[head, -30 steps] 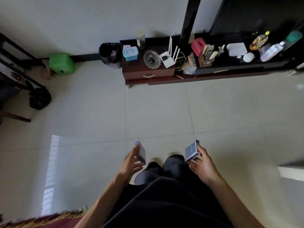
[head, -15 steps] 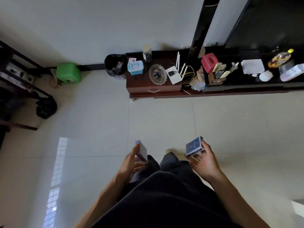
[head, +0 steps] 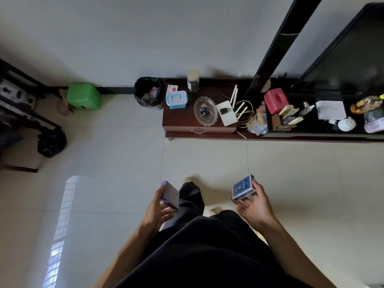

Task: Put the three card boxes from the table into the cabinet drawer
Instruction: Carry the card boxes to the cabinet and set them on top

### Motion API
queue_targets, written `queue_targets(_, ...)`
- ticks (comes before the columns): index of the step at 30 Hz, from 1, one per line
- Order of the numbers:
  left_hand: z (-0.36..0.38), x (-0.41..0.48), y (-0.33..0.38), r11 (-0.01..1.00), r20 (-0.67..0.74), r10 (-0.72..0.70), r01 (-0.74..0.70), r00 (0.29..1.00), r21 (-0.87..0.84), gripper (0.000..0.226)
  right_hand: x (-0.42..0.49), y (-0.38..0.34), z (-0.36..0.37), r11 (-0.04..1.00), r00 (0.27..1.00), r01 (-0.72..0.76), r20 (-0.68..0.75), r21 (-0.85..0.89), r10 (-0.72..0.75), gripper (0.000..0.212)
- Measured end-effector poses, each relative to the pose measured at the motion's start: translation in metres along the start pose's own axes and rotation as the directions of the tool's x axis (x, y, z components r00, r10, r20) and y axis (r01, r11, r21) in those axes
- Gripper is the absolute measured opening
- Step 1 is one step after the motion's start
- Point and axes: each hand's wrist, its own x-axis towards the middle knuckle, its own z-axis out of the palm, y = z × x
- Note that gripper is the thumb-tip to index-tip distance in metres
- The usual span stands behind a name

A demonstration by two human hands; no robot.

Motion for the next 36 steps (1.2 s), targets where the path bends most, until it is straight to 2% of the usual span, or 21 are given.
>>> queue_targets(6, -0.007, 0.033, 0.09, 0.998, 0.051, 0.015, -0.017, 0.999, 0.055, 0.077, 0.021, -0.034, 0.063, 0.999, 0.999, 0.033, -0.009, 0.035, -0.033, 0.063)
queue_targets(13, 0.015, 0.065, 0.17, 0.998, 0.107, 0.043, -0.048, 0.993, 0.043, 0.072, 0.041, -0.085, 0.114, 0.997, 0.999, 0.051, 0.008, 0.059, -0.051, 0.054)
queue_targets(23, 0.069, 0.114, 0.231, 0.999, 0.012, -0.032, 0.032, 0.999, 0.006, 0.082, 0.105, -0.171, 0.159, 0.999, 0.999, -0.037, 0.03, 0.011, 0.037, 0.057)
queue_targets(31, 0.087, 0.166, 0.27, 0.994, -0.044, -0.054, 0.05, 0.998, -0.092, 0.071, 0.174, -0.219, 0.207, 0.98, 0.992, -0.124, 0.017, -0.158, 0.128, 0.056)
queue_targets(36, 0.081, 0.231, 0.281, 0.993, -0.045, -0.097, 0.093, 0.994, -0.076, 0.062, 0.243, -0.221, 0.243, 0.929, 0.99, -0.135, -0.001, -0.344, 0.143, 0.056)
